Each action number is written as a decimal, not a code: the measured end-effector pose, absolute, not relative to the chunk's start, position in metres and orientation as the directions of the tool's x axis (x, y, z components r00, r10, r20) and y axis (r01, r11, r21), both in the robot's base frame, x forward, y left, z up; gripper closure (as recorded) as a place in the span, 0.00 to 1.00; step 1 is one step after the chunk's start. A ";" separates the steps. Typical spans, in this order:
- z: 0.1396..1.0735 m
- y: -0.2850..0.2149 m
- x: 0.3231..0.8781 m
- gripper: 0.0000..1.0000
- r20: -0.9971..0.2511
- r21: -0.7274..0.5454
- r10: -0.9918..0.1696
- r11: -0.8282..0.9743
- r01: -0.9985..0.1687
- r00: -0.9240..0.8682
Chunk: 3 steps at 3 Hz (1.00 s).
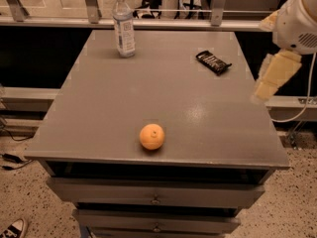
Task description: Move rxbar chocolate near orange
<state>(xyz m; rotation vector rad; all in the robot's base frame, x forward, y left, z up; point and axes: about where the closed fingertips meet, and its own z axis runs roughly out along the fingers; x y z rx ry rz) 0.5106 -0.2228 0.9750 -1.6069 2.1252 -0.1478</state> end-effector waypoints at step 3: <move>0.940 -0.240 0.652 0.00 -0.561 -0.341 -0.784 0.511 -0.789 -0.265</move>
Offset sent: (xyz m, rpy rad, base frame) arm 0.1665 -0.0203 -0.0380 0.3197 -0.1451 -0.1384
